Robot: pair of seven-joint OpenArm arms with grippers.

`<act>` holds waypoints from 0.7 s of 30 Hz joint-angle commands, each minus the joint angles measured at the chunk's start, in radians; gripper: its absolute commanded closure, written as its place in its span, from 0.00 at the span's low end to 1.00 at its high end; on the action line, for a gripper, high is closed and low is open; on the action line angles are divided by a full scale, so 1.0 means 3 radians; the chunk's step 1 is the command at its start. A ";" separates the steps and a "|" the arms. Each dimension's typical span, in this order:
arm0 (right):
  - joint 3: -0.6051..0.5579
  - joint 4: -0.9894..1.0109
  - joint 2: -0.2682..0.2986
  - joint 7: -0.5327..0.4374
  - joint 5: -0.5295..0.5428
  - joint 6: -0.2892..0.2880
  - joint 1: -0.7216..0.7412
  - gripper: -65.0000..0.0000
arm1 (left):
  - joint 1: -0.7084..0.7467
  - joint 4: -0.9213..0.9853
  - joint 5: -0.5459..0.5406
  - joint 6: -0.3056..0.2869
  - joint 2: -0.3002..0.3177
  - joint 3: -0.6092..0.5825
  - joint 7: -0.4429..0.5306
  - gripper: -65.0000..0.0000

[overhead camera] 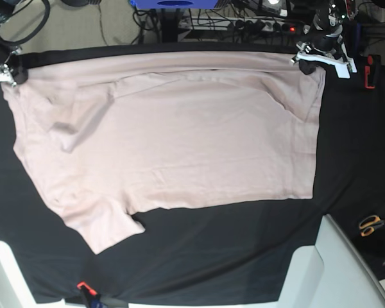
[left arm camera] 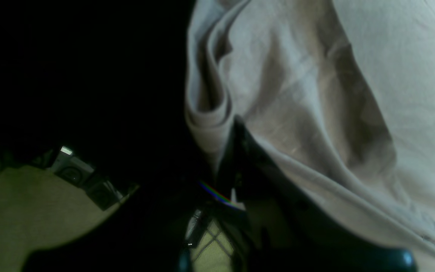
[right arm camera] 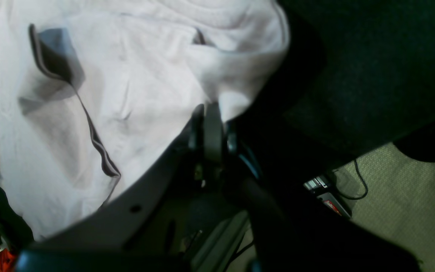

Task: Fold the T-shirt properly
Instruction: 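Pull the held edge toward the robot to smooth the shirt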

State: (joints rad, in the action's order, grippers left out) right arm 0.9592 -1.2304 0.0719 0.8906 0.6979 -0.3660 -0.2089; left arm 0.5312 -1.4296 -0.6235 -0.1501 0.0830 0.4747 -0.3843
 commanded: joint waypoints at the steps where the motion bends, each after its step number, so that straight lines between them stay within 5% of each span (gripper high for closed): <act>1: 0.0022 -0.0059 0.0070 -0.0081 0.0024 -0.0005 -0.0002 1.00 | 0.0017 -0.0035 0.0066 0.0022 0.0028 0.0026 0.0082 1.00; 12: 0.0022 -0.0054 0.0029 -0.0076 0.0024 0.0016 -0.0002 0.99 | 0.0037 -0.0035 0.0137 0.0038 -0.0100 0.0072 0.0082 1.00; 15: 0.0022 -0.0054 0.0029 -0.0076 0.0024 0.0016 -0.0007 0.98 | 0.0042 -0.0035 0.0137 0.0038 -0.0105 0.0098 0.0082 0.84; 18: 0.0043 -0.0054 0.0024 -0.0076 0.0024 0.0016 -0.0007 0.86 | 0.0048 -0.0030 0.0137 0.0038 -0.0105 0.0123 0.0082 0.66; 21: 0.0227 -0.0059 -0.0048 -0.0071 0.0024 0.0016 -0.0007 0.57 | 0.0068 -0.0019 0.0137 0.0038 -0.0156 0.0220 0.0077 0.50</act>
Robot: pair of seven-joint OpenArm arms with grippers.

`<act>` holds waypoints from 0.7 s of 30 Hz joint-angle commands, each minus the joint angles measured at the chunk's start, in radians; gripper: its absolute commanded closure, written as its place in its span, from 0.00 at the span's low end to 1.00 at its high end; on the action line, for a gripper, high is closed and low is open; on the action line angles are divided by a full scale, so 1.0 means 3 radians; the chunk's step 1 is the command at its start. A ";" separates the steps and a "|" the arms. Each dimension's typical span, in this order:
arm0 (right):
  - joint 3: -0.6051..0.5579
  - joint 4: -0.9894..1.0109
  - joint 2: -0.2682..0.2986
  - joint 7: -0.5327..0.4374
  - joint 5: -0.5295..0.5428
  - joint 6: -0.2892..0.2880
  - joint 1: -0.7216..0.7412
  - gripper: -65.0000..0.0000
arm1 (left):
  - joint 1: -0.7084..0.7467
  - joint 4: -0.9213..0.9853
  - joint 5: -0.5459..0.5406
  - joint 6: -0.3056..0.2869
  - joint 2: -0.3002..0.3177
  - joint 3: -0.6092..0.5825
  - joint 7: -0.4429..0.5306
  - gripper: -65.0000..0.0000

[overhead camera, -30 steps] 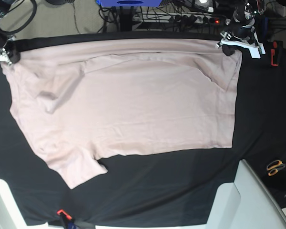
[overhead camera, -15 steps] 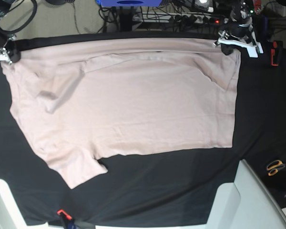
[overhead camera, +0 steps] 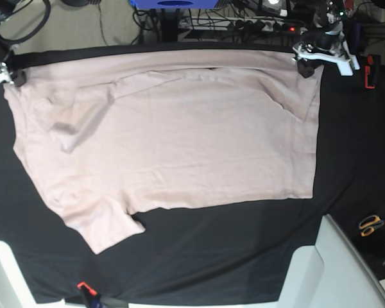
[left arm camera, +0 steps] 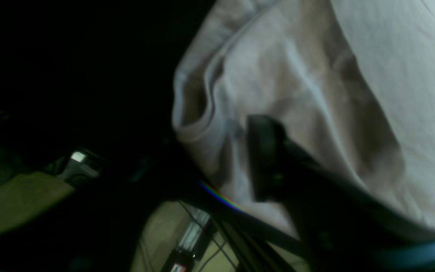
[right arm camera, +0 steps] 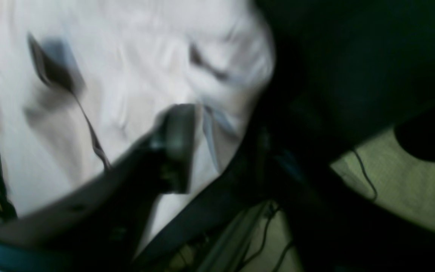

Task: Fold the T-shirt properly
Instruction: 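Pull the held edge toward the robot to smooth the shirt, then release the edge and move the right gripper to the sleeve side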

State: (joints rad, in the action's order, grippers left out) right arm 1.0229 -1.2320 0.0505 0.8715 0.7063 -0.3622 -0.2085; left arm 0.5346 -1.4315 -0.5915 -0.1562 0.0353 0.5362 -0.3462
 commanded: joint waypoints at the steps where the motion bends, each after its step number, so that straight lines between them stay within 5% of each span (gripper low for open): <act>1: 0.0060 -0.0069 0.0013 -0.0008 -0.0004 0.0003 -0.0008 0.48 | 0.0062 -0.0008 0.0031 0.0058 0.0003 0.0041 -0.0051 0.45; 4: 0.0137 -0.0218 -0.0012 -0.0008 -0.0014 0.0003 -0.0008 0.32 | 0.0062 -0.0003 0.0031 0.0058 -0.0038 0.0205 -0.0045 0.33; 15: 0.0153 -0.1087 -0.0012 -0.0013 -0.0014 -0.0028 -0.0131 0.33 | -0.0117 -0.0325 0.0031 0.0058 0.0043 0.1494 -0.0051 0.30; 17: 0.0009 -0.1236 -0.0018 -0.0002 -0.0014 -0.0156 -0.0192 0.33 | -0.0097 -0.0504 0.0031 0.0058 0.0074 0.1489 -0.0051 0.31; 21: -0.0650 -0.1558 -0.0018 -0.0008 -0.0020 -0.0718 -0.0402 0.33 | -0.0107 -0.0888 0.0026 0.0058 0.0043 0.1468 -0.0056 0.31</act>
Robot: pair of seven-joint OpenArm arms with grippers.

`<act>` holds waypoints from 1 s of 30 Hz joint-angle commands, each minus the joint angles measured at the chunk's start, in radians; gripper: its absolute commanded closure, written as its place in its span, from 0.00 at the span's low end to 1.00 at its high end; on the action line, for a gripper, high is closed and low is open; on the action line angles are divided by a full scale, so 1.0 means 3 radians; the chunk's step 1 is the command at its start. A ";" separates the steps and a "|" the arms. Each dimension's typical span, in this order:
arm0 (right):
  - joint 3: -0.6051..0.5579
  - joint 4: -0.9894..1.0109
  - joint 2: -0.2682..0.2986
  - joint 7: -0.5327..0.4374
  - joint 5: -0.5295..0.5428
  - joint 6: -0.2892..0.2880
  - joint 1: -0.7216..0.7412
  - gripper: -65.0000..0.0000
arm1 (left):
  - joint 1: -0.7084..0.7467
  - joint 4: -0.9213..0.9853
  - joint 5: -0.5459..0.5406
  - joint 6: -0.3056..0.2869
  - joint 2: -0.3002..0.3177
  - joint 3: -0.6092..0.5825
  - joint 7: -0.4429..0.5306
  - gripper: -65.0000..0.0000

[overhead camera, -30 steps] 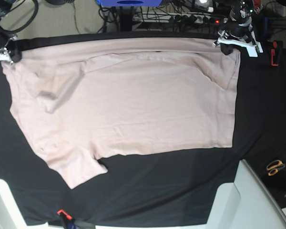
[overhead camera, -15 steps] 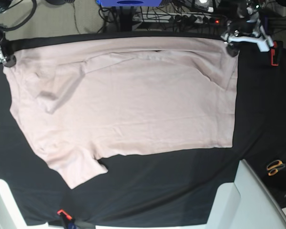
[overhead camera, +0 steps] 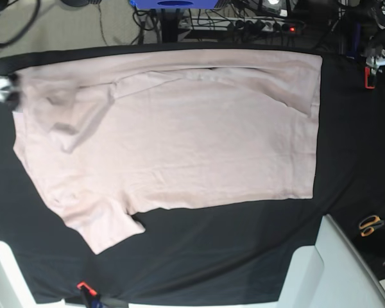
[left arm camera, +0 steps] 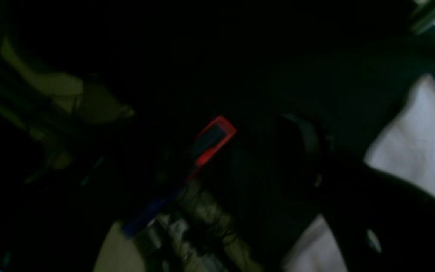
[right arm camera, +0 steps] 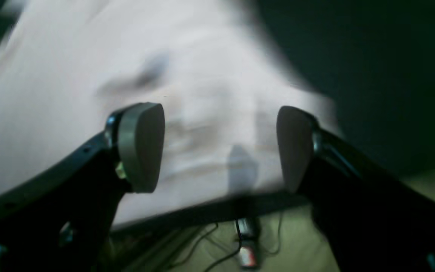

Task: Fold the T-shirt properly
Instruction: 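Release the edge and move the right gripper to the sleeve side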

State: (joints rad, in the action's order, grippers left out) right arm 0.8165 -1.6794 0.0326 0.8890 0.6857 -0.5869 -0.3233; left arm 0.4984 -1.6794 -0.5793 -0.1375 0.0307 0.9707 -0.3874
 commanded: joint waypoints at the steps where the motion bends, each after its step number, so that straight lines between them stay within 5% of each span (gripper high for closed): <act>1: -0.0090 -0.0112 0.0042 -0.0076 0.0049 -0.0020 -0.0055 0.33 | -0.0002 -0.0112 -0.0020 -0.0004 0.0023 0.0020 0.0046 0.31; 8: -0.0433 -0.0071 0.0037 -0.0071 0.0044 -0.0031 0.0022 0.33 | -0.0145 -0.0266 -0.0010 -0.0020 -0.0008 -0.0394 -0.0532 0.37; 11: -0.0459 0.0077 0.0042 -0.0071 0.0044 -0.0031 0.0119 0.38 | -0.0145 -0.0271 -0.0010 -0.0020 -0.0008 -0.0752 -0.0532 0.75; 12: -0.0459 0.0118 0.0042 -0.0071 0.0044 -0.0031 0.0124 0.44 | -0.0145 -0.0271 -0.0010 -0.0020 -0.0008 -0.0824 -0.0532 0.93; 13: -0.0459 0.0154 0.0042 -0.0071 0.0044 -0.0031 0.0129 0.53 | -0.0145 -0.0271 -0.0010 -0.0020 -0.0008 -0.0885 -0.0532 1.00; 18: -0.0484 0.0205 0.0068 -0.0081 0.0044 -0.0031 0.0144 1.00 | -0.0124 -0.0266 -0.0010 -0.0020 -0.0003 -0.0972 -0.0537 1.00; 24: -0.0535 0.0374 0.0395 -0.0066 0.0034 -0.0026 0.0513 1.00 | -0.0068 -0.0255 -0.0010 -0.0020 0.0320 -0.1044 -0.0537 1.00; 30: -0.0965 0.1622 0.1014 -0.0133 0.0029 -0.0026 0.1377 1.00 | -0.0037 -0.0255 -0.0005 -0.0020 0.0473 -0.1018 -0.0537 1.00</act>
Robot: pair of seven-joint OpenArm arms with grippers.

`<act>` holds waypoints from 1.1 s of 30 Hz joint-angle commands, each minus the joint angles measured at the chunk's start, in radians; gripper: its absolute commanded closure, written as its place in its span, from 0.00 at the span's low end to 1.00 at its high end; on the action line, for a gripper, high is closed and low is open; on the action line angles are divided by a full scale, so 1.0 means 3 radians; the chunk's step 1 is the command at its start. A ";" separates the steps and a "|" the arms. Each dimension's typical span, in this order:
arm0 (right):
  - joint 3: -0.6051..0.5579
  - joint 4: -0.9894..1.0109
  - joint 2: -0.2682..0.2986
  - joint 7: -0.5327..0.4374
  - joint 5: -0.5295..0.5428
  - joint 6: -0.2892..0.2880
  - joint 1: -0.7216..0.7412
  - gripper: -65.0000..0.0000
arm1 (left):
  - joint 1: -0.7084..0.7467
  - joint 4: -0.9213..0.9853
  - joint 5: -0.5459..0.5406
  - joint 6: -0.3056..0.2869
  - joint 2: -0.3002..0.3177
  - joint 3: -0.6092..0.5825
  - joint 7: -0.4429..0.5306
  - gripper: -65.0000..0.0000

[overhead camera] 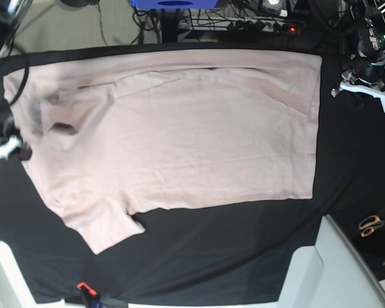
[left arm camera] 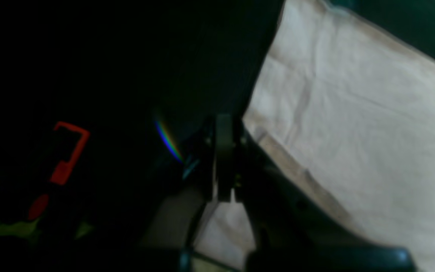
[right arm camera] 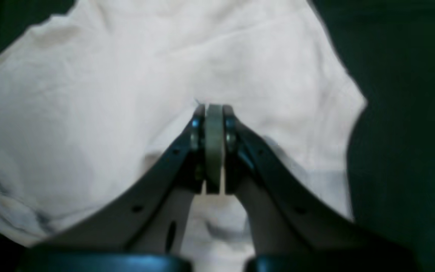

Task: Fold the T-shirt properly
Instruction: 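Release the edge and move the right gripper to the sleeve side, then grasp the sleeve-side fabric with the right gripper and pull it outward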

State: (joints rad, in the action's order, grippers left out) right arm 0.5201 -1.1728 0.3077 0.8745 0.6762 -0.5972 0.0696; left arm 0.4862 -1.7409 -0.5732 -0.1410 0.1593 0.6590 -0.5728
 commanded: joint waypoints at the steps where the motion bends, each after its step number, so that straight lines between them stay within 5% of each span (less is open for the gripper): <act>1: -0.0084 0.0163 0.0194 -0.0151 0.0060 0.0009 0.0210 1.00 | 0.0003 -0.0051 -0.0025 -0.0008 0.0044 0.0026 0.0081 1.00; 6: -0.0954 0.1191 0.0563 -0.0892 0.0060 0.0014 0.0839 1.00 | 0.0008 -0.0051 -0.0025 -0.0008 0.0044 0.0026 0.0081 1.00; 10: -0.1660 0.2050 0.0660 -0.1388 0.0060 0.0014 0.1310 0.94 | 0.0008 -0.0056 0.0164 -0.0008 0.0044 0.0015 0.0081 1.00; 16: -0.2504 0.2951 0.0655 -0.2069 0.0060 0.0014 0.1734 0.35 | -0.0033 -0.0071 0.0778 -0.0008 0.0024 0.0010 0.0086 1.00; 20: -0.2749 0.3037 0.0649 -0.2294 0.0060 0.0213 0.1745 0.15 | -0.0027 -0.0056 0.0773 -0.0008 0.0024 0.0026 0.0086 1.00; 23: -0.2892 0.3037 0.0603 -0.2299 0.0060 0.0428 0.1745 0.19 | -0.0027 -0.0056 0.0773 -0.0008 0.0019 0.0026 0.0086 1.00; 33: -0.3102 0.3037 0.0470 -0.2304 0.0060 0.0438 0.1740 0.57 | -0.0017 -0.0051 0.0773 -0.0008 0.0019 0.0026 0.0091 1.00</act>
State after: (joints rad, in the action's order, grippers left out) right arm -0.4107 -0.2535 0.4404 0.1837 0.6838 -0.4549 0.5667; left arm 0.4767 -1.7416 -0.3401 -0.1425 0.1528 0.6598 -0.5659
